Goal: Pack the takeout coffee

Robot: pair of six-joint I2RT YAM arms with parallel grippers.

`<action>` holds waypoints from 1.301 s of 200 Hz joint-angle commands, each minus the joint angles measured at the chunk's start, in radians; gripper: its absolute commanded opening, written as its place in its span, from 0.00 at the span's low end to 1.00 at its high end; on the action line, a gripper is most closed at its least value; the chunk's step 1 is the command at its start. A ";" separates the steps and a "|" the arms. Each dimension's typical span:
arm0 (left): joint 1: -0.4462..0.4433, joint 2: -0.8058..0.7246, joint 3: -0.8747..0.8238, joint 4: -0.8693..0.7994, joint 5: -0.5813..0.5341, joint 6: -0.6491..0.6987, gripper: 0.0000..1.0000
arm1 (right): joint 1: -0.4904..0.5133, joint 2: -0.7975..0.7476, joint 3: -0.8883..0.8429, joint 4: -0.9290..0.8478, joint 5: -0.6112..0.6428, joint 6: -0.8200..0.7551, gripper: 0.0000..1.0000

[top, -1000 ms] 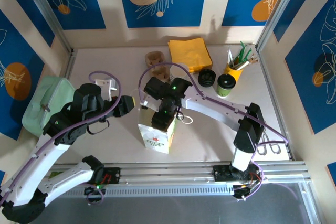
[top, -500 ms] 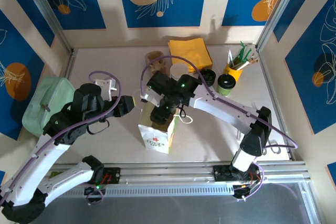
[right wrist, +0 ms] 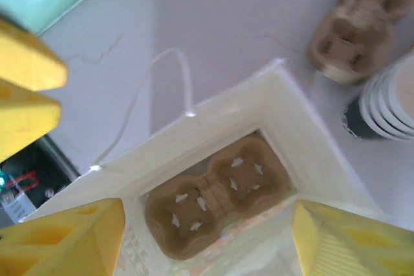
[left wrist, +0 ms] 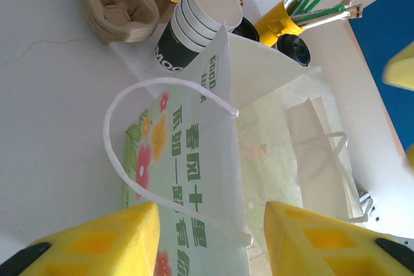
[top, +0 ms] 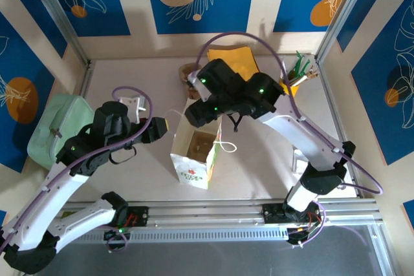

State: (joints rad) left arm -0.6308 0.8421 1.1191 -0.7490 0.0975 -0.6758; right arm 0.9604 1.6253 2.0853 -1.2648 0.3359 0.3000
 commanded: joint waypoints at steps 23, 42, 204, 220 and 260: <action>-0.007 0.005 -0.023 -0.003 -0.031 -0.008 0.48 | -0.064 -0.087 -0.060 -0.171 0.078 0.457 0.70; -0.007 0.005 -0.033 -0.001 -0.036 -0.011 0.48 | -0.070 -0.111 -0.129 -0.186 0.076 0.521 0.70; -0.006 -0.001 -0.074 0.022 -0.024 -0.032 0.48 | -0.116 -0.096 -0.376 0.005 -0.134 0.564 0.52; -0.007 -0.004 -0.077 0.025 -0.023 -0.033 0.48 | -0.124 -0.090 -0.390 0.019 -0.148 0.559 0.51; -0.007 -0.005 -0.082 0.030 -0.018 -0.036 0.48 | -0.135 -0.078 -0.410 0.049 -0.175 0.549 0.48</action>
State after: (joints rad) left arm -0.6308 0.8471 1.0485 -0.7399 0.0765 -0.7017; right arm 0.8333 1.5345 1.6878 -1.2381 0.2035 0.8467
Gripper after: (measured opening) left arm 0.479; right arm 0.493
